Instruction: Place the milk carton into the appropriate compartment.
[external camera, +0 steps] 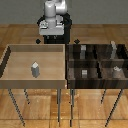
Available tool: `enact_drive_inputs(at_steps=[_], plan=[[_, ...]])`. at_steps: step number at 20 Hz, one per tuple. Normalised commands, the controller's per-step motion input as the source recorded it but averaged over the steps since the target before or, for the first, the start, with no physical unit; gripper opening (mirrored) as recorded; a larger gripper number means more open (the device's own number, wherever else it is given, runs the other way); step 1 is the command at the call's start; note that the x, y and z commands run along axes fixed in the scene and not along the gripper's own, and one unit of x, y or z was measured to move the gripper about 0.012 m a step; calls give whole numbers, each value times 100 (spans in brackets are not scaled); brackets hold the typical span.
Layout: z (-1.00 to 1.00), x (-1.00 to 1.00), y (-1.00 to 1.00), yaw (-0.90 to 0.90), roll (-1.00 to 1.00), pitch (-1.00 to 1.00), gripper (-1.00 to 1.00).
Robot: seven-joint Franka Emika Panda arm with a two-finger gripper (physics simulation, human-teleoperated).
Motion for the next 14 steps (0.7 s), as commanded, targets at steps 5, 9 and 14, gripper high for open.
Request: enact_drive_inputs(at_steps=[5,9,14], plan=[[0,0,0,0,0,0,100],[0,0,-50,0,0,0,100],[0,0,-100,0,0,0,100]])
